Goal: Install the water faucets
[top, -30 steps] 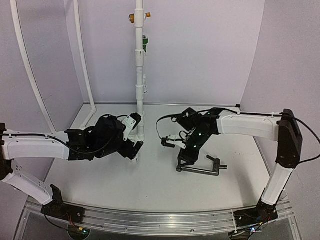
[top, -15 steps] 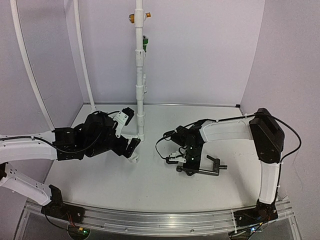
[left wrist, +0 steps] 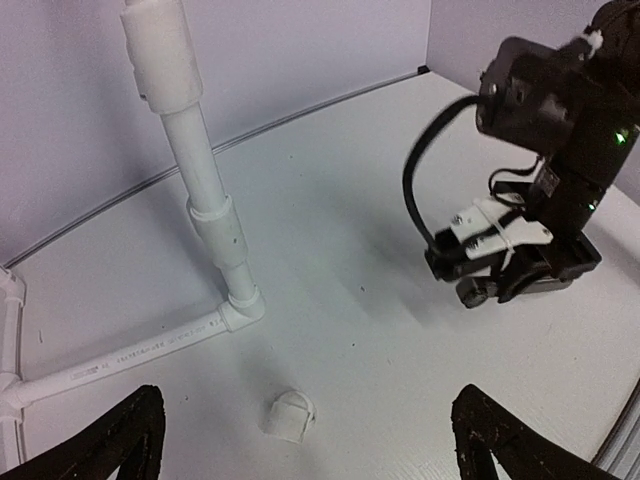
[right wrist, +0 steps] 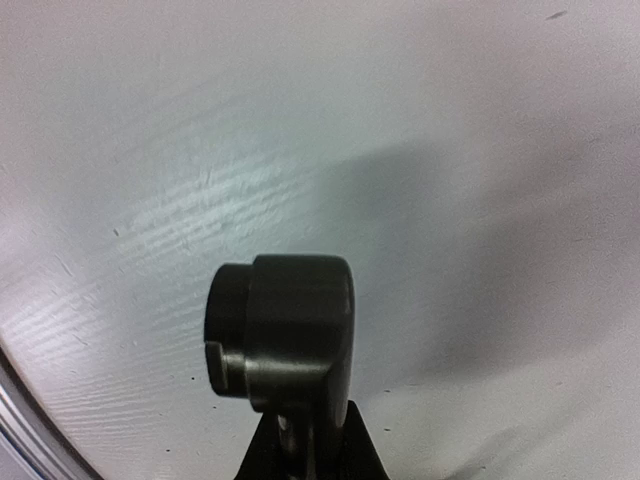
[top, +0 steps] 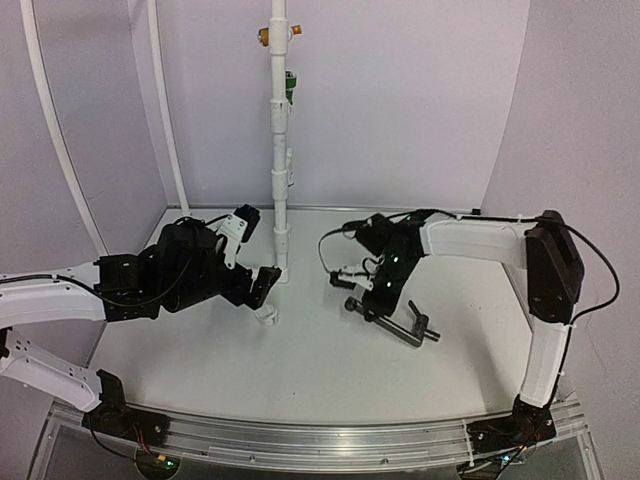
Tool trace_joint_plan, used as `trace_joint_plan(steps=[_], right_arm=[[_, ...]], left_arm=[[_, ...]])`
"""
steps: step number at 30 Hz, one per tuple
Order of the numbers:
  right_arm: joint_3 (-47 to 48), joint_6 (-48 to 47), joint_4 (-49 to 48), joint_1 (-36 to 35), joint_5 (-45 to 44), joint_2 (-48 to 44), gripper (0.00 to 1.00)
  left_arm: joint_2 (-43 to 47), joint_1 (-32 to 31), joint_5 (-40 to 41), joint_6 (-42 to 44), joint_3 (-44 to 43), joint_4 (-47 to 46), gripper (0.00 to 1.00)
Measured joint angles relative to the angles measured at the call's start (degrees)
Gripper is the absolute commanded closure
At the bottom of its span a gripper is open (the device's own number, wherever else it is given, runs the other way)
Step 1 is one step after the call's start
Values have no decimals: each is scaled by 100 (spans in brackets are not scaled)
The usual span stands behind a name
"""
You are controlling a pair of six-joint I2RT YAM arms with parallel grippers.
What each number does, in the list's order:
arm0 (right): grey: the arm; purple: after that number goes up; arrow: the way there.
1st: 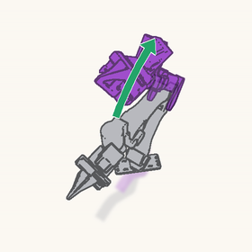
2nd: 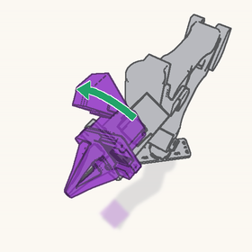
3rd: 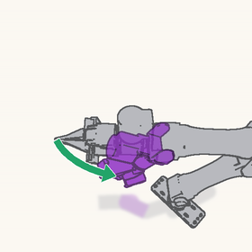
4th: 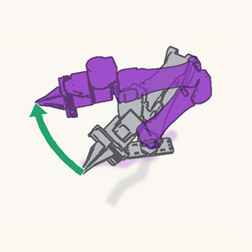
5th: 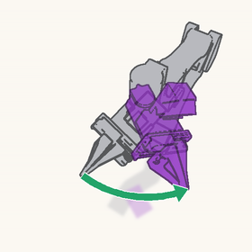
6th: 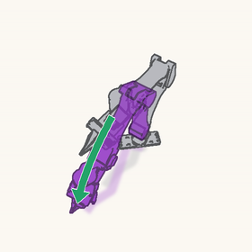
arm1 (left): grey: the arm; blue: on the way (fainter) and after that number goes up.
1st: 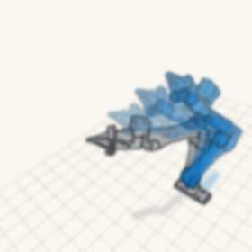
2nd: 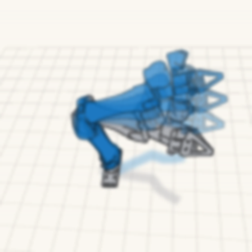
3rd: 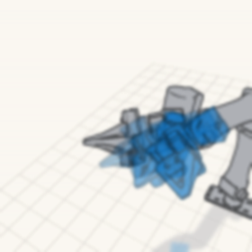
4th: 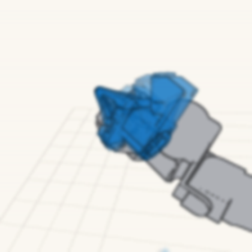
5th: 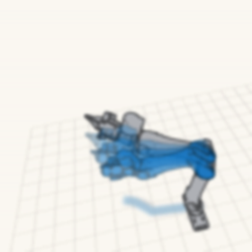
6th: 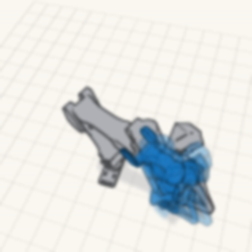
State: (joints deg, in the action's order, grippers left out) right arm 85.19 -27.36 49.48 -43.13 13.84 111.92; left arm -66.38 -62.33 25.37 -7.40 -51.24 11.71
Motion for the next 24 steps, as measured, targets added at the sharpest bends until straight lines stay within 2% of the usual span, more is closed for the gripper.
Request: trace_joint_plan(steps=[7, 14, 18, 24], right_arm=[[894, 1034, -974, 1000, 1231, -1457, 100], [852, 2763, -2393, 1053, 1734, -2767, 100], [686, 3782, -3002, 1021, 1918, -3005, 100], [599, 4995, -3399, 1027, 1929, -2941, 100]], left_arm=[[99, 0, -322, 39, -157, -305, 0], [-518, -49, -758, 286, -576, -707, 4], [-892, -152, -925, 467, -691, -1330, 9], [-1397, -284, -1076, 743, -864, -2215, 9]])
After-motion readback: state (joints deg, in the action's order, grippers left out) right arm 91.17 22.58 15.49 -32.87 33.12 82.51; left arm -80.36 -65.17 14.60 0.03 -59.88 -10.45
